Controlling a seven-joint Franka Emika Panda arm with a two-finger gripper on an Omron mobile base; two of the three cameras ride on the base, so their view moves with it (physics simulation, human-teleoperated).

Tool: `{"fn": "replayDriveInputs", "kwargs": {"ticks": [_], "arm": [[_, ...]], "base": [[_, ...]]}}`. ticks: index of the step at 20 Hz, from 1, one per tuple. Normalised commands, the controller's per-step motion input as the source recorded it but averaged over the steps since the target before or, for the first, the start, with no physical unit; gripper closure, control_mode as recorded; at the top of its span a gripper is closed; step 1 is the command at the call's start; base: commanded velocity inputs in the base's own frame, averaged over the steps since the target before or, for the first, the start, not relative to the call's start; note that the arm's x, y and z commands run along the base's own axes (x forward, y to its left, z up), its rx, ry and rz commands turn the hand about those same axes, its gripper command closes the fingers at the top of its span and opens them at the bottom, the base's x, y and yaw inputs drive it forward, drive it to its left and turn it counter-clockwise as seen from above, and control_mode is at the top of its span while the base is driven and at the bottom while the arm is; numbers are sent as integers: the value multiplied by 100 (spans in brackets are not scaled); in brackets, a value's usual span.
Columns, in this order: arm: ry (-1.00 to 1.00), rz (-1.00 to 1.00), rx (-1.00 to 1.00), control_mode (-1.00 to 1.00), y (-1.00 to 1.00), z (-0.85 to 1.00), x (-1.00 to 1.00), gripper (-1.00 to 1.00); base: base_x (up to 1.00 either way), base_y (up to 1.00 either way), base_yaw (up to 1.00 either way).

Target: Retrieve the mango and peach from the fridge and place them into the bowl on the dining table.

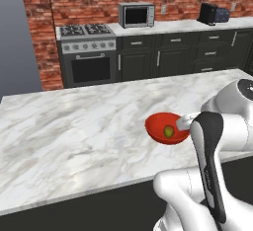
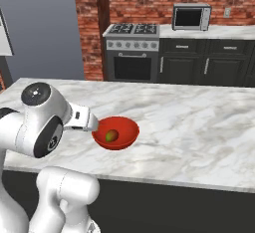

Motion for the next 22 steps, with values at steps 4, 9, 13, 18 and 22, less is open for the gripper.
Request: {"fn": "replayDriveInputs", "kwargs": {"ticks": [4, 9, 13, 18, 22], "arm": [[-4, 6, -8, -100, 14, 29, -44, -100], [-1, 4, -4, -100, 3, 13, -33, -100], [-2, 4, -1, -100, 0, 0, -18, -100], [0, 0, 0, 100, 0, 0, 0, -100], [0, 0, 0, 100, 0, 0, 0, -100]], "base": [[0, 0, 0], [0, 0, 0], [0, 0, 0], [-14, 1, 1], [-78, 17, 14]]}}
